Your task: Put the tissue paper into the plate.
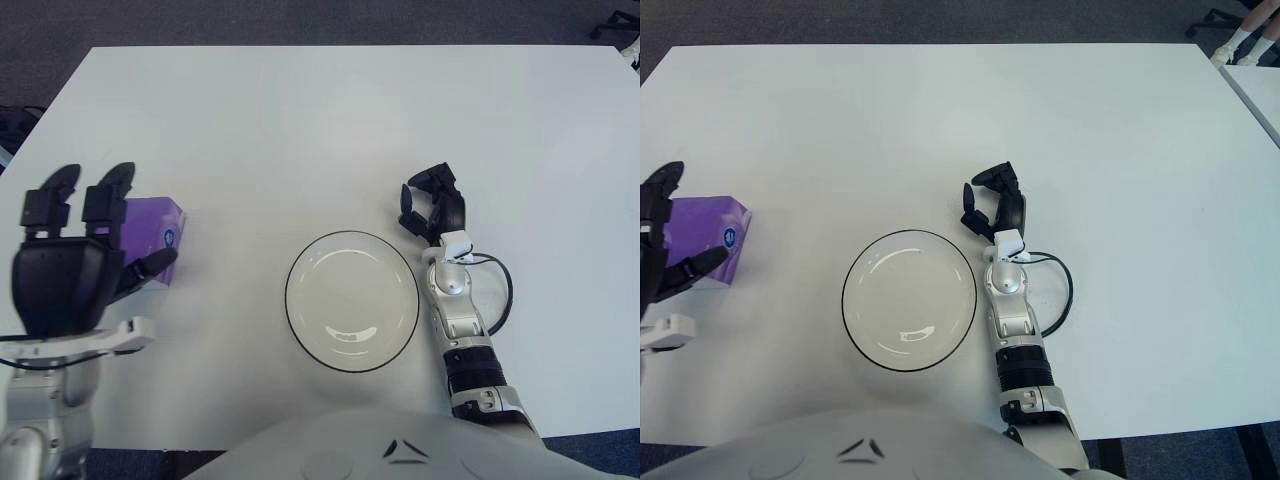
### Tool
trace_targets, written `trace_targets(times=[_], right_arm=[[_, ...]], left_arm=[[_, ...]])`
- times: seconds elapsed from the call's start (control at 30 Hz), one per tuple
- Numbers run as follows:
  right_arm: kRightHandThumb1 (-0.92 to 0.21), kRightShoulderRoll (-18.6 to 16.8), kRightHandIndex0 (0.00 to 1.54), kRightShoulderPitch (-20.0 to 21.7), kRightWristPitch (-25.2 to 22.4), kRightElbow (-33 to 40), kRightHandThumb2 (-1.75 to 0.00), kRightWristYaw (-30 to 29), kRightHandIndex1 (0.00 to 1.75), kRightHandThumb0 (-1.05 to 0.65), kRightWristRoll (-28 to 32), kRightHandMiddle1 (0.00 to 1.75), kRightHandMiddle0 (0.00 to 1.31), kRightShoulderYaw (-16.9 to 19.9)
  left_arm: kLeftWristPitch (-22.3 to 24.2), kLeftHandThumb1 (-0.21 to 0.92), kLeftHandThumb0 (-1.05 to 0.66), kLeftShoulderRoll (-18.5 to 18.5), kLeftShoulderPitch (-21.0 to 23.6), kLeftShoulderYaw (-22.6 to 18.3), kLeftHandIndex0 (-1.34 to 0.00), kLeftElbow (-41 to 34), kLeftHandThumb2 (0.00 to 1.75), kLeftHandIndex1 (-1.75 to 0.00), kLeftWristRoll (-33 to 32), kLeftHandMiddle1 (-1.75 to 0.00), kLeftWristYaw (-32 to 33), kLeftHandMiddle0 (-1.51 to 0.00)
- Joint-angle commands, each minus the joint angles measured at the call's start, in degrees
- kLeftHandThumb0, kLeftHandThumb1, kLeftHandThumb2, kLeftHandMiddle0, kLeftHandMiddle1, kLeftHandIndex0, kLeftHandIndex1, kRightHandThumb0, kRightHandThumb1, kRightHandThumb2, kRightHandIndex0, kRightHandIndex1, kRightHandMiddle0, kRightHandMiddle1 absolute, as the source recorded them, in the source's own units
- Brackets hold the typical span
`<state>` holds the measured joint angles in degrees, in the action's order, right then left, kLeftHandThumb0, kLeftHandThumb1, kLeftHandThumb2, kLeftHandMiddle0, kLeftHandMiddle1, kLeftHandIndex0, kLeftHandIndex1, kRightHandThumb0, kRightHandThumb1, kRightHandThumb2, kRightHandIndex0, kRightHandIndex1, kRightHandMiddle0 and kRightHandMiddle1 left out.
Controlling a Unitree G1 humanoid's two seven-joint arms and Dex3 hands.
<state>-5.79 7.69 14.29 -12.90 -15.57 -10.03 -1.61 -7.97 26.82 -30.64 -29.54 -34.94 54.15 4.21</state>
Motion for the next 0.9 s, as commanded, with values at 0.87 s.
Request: trace_targets(times=[0.87], right_arm=[[-0.67, -0.2, 0.65, -8.1, -9.7, -7.9, -0.87, 1.5, 1.40, -0.38, 0.7, 1.75, 0.34, 0.3]], left_arm=[[-10.3, 0.77, -1.05, 9.1, -10.4, -14.9, 0.00, 0.4, 0.39, 0.00, 1.2, 0.00, -7.9, 0.00]])
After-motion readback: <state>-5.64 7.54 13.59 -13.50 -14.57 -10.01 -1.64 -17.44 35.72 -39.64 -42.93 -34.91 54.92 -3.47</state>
